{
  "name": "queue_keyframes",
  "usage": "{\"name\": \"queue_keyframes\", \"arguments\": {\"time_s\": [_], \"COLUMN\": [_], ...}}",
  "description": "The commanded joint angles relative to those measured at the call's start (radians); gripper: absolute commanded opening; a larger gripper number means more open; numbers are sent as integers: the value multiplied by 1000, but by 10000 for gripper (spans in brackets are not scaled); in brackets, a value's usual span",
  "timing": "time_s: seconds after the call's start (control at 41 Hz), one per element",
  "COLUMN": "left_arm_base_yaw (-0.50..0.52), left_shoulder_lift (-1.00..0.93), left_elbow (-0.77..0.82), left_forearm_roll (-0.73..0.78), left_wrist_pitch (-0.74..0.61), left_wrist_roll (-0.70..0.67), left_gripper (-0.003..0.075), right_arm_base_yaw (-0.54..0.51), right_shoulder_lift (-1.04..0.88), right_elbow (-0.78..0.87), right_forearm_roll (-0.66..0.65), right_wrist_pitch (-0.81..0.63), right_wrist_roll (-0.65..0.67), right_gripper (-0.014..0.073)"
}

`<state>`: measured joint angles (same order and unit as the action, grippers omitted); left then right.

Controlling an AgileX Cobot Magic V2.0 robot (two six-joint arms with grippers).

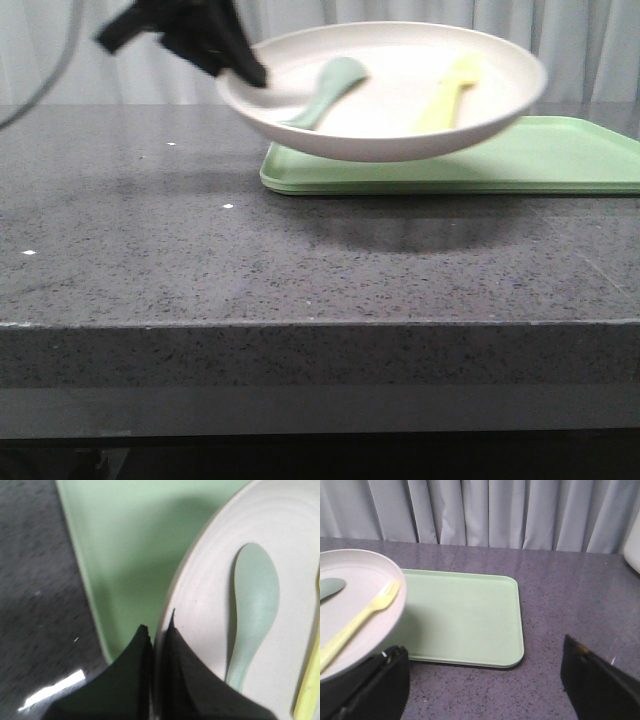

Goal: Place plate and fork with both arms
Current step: 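Lift the plate with the left gripper and carry it over the green tray, then lower the plate onto the tray, open the left gripper and withdraw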

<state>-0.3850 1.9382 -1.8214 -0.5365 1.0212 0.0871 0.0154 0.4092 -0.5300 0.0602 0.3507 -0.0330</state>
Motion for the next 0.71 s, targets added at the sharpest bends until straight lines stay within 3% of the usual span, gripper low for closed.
{"name": "queue_keyframes", "arguments": {"time_s": [0.0,0.195,0.317,0.439,0.682], "left_arm_base_yaw": [-54,-86,-86,-86,-86], "left_shoulder_lift": [60,311,420,464,470], "left_elbow": [-198,-620,-800,-872,-870], "left_forearm_roll": [-8,24,28,48,72], "left_wrist_pitch": [19,149,170,165,136], "left_wrist_roll": [-64,-233,-331,-375,-431], "left_gripper": [-18,-18,-16,13,165], "right_arm_base_yaw": [0,0,0,0,0], "right_shoulder_lift": [16,16,16,16,16], "right_elbow": [-32,-32,-32,-32,-32], "right_forearm_roll": [-8,-8,-8,-8,-8], "right_wrist_pitch": [-77,-77,-77,-77,-77], "right_wrist_roll": [-11,-11,-11,-11,-11], "right_gripper": [634,634,634,634,634]}}
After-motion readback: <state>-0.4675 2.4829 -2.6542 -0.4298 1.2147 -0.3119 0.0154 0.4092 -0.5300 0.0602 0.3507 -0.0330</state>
